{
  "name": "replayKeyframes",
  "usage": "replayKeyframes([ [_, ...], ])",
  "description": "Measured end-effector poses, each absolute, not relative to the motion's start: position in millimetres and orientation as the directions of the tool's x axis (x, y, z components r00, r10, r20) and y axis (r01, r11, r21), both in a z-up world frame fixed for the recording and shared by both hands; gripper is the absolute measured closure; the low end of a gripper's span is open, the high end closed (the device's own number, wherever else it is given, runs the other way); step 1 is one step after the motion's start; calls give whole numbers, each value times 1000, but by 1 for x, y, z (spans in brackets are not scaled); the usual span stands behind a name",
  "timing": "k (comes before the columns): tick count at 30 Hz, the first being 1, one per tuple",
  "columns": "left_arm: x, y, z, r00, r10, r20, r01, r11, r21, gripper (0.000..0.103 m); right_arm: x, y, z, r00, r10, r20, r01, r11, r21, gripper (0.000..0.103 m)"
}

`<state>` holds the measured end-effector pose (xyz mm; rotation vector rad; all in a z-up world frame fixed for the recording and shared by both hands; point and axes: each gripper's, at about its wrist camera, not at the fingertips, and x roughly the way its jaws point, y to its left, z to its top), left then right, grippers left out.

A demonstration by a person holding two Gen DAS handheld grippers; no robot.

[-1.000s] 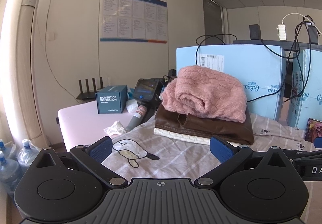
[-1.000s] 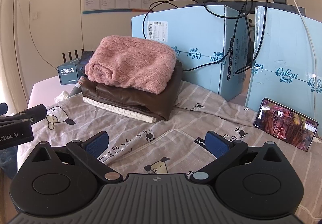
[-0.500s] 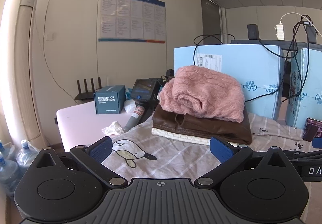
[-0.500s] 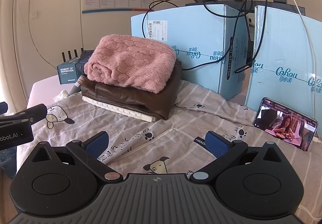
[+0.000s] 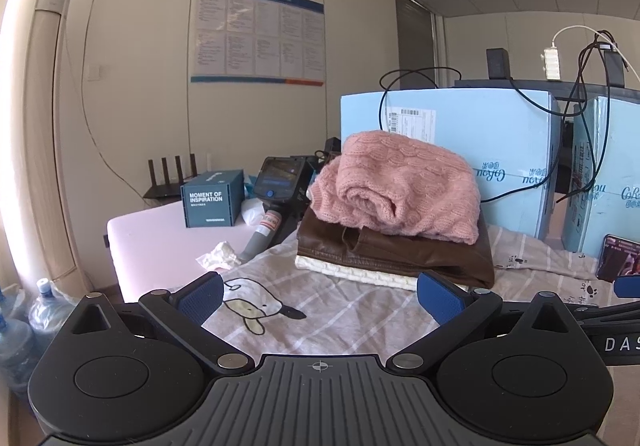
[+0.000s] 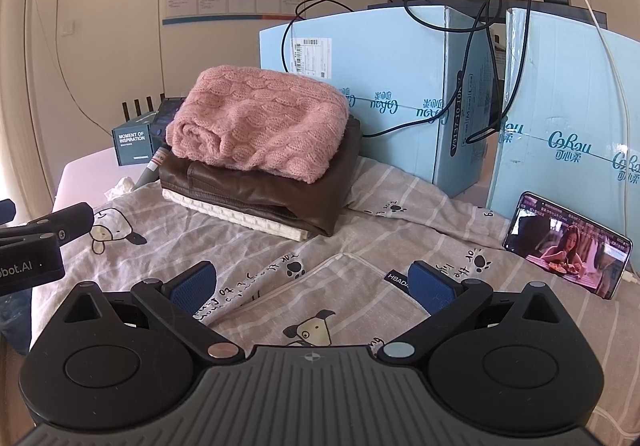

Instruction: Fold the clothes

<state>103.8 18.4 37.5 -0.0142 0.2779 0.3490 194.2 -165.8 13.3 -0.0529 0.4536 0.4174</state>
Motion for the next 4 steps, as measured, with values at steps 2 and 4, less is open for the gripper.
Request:
replayKeyframes([
  [2, 104, 18, 37, 903, 333, -273, -337, 941, 33, 0, 194, -166, 13, 816, 380, -435, -403, 914, 42, 0],
  [4, 103, 18, 37, 903, 331, -273, -335, 942, 33, 0, 194, -166, 13, 817, 380, -435, -403, 914, 41, 0],
])
